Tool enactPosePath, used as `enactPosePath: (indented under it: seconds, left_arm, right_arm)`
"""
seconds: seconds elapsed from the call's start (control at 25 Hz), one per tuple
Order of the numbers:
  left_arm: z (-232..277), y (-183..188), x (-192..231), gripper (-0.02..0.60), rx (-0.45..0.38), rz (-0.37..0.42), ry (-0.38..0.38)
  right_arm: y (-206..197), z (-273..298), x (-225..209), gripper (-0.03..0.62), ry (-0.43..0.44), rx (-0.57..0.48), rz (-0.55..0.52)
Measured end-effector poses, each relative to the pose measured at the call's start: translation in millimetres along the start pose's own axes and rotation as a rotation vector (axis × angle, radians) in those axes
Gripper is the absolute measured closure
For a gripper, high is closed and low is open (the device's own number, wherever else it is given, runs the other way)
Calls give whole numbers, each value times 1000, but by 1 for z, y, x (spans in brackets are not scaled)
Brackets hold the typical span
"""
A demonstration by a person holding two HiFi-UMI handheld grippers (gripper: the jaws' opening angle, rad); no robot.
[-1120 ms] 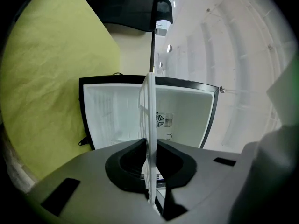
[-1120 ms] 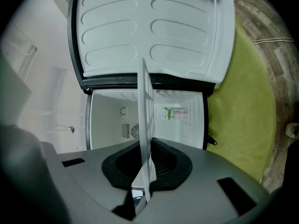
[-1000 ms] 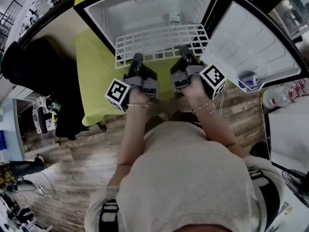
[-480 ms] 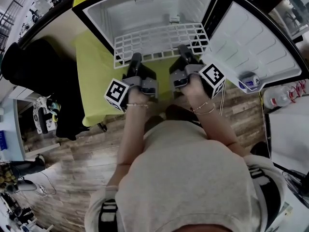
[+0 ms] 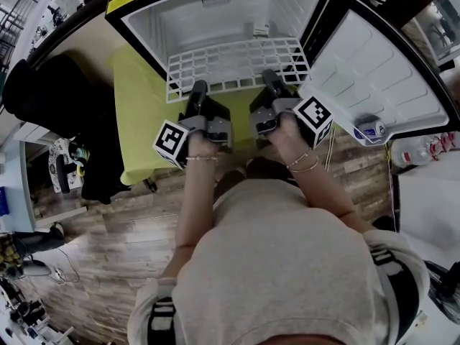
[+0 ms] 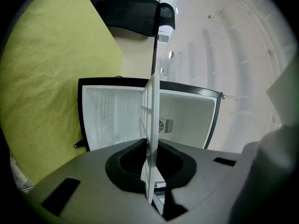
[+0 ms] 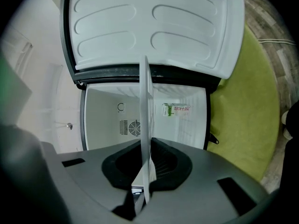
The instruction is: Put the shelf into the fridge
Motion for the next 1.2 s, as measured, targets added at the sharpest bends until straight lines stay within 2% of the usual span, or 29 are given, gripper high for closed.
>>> enactPosePath:
  seconds: [0.6, 1.0, 1.2]
  left_arm:
    - [0, -2, -1, 548, -36, -28, 8]
    - [-2, -1, 1, 548, -35, -6, 6]
    - [-2, -3, -1, 548, -28, -28, 10]
  right_arm:
    - [1, 2, 0, 568, -13, 16, -21]
    - [1, 1, -4, 569, -20, 13, -9]
    - [0, 0, -8, 569, -28, 8, -3]
Point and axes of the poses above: the fingertips, and each gripper's own axes: z forward along the fingers, x to its left, y out of its top, the point moved 5 cm from there along -z, backward along the fingers, and after that the axes turned 11 degrees about y, right-handed, at the moved point
